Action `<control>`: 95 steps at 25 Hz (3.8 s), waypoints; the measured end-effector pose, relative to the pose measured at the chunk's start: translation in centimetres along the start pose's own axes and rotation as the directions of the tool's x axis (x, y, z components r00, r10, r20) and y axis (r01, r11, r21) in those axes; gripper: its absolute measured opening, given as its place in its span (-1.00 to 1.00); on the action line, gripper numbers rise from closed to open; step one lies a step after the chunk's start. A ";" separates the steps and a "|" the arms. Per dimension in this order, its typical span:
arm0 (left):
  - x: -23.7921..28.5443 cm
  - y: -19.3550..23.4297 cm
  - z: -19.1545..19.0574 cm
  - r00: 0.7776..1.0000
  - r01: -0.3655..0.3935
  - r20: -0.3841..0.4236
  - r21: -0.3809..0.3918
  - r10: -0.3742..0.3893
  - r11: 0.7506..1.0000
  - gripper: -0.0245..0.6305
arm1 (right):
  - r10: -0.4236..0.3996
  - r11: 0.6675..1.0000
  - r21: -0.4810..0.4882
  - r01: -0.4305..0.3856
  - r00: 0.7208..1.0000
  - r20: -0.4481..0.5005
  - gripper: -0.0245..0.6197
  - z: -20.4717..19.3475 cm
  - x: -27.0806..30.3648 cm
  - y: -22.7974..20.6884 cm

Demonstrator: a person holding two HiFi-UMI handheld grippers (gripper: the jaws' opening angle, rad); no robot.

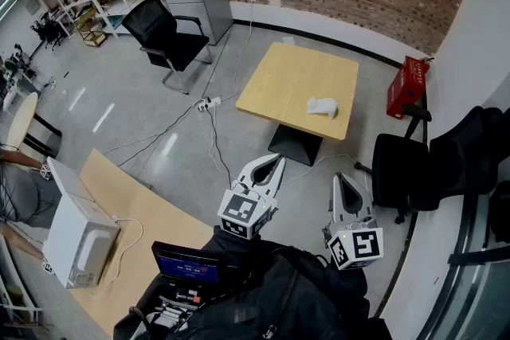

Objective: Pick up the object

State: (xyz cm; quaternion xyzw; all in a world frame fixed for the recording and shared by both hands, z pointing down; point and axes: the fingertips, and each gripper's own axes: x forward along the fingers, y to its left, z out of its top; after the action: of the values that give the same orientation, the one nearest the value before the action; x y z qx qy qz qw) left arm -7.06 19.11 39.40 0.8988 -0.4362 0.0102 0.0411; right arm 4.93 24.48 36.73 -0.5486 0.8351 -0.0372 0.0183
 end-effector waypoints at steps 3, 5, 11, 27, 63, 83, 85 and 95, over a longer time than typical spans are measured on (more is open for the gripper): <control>0.5 -0.4 -0.1 1.000 0.013 -0.002 0.007 -0.013 1.000 -0.93 | -0.002 1.000 0.000 0.002 1.000 0.005 -0.91 -0.2 0.0 -0.3; 0.8 -0.8 -0.2 1.000 0.018 -0.007 0.007 -0.018 1.000 -0.93 | -0.002 1.000 -0.001 0.002 1.000 0.005 -0.91 -0.2 -0.1 -0.7; 1.8 -1.7 -0.6 1.000 0.013 -0.021 0.003 -0.013 1.000 -0.93 | 0.004 1.000 0.031 -0.005 1.000 0.015 -0.91 -0.2 -0.6 -2.2; 2.7 -3.3 -4.0 0.995 -0.006 -0.096 -0.017 0.004 1.000 -0.93 | 0.059 0.995 0.085 -0.056 0.998 -0.036 -0.91 -3.1 -1.6 -3.8; 18.3 12.6 -5.5 0.979 0.125 -0.148 -0.107 -0.141 0.986 -0.93 | -0.019 1.000 0.014 0.021 0.995 -0.093 -0.91 -3.6 19.4 -6.4; 26.1 14.8 -7.9 0.971 0.039 -0.230 -0.117 -0.066 0.992 -0.93 | -0.121 0.992 0.001 0.123 0.980 -0.156 -0.91 -6.6 24.2 -16.8; 27.4 15.2 -7.7 0.972 0.013 -0.234 -0.109 -0.039 0.994 -0.93 | -0.103 0.994 0.009 0.105 0.985 -0.139 -0.91 -6.2 25.4 -18.2; 34.0 16.5 -10.1 0.954 -0.095 -0.292 -0.072 0.070 0.993 -0.93 | -0.055 0.997 0.036 0.064 0.974 -0.220 -0.91 -10.4 28.6 -26.5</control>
State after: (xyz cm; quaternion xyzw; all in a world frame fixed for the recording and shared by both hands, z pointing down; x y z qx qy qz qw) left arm 1.20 -16.84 52.36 0.8662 -0.4627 0.1246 0.1421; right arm 17.08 -11.78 49.59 -0.5655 0.8141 -0.1158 -0.0629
